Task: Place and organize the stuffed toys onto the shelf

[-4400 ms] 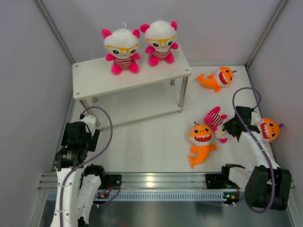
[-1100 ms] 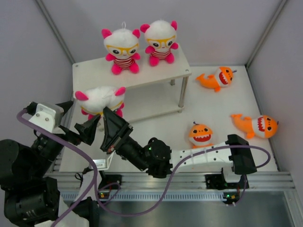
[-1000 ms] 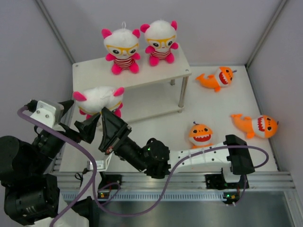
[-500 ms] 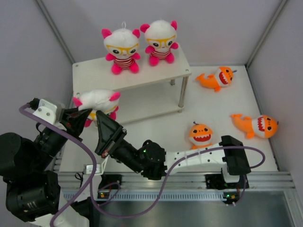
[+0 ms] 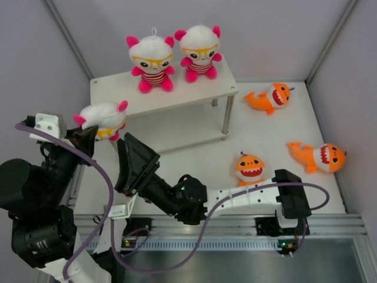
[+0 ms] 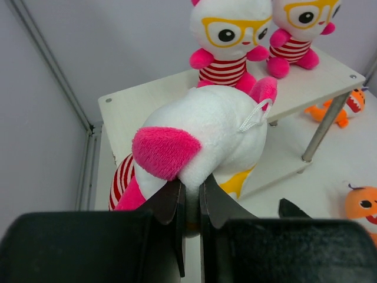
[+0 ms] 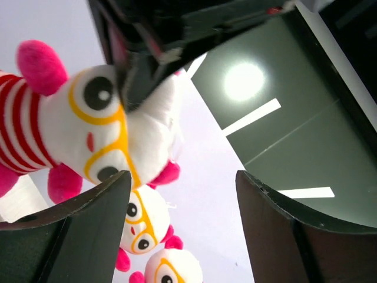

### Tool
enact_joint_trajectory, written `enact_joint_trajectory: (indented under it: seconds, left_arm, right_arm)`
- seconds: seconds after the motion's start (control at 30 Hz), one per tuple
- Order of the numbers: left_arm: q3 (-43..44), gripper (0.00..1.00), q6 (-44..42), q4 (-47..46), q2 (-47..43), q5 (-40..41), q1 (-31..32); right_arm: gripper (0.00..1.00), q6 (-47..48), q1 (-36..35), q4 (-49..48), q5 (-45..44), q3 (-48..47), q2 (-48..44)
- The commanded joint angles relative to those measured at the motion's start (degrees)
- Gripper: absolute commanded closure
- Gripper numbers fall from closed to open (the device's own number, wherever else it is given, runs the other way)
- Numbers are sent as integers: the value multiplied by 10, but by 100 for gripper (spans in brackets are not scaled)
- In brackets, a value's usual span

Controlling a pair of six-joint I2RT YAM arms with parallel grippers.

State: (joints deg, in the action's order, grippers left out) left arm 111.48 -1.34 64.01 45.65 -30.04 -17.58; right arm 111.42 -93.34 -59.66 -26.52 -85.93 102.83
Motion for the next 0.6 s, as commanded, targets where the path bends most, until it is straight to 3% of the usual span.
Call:
enact_joint_trajectory:
  seconds: [0.0,0.2,0.57]
  left_arm:
    - [-4,100,32,-64,20,61,-3]
    - [14,100,61,-114,59,62,-3]
    - [22,100,133,-201,144,20,-3]
  right_arm:
    - [27,6,-11,-100,-5,2,-20]
    - [26,-35,-11,-173,-78,50,-70]
    - [27,-270,-4,-63,-133,176,-270]
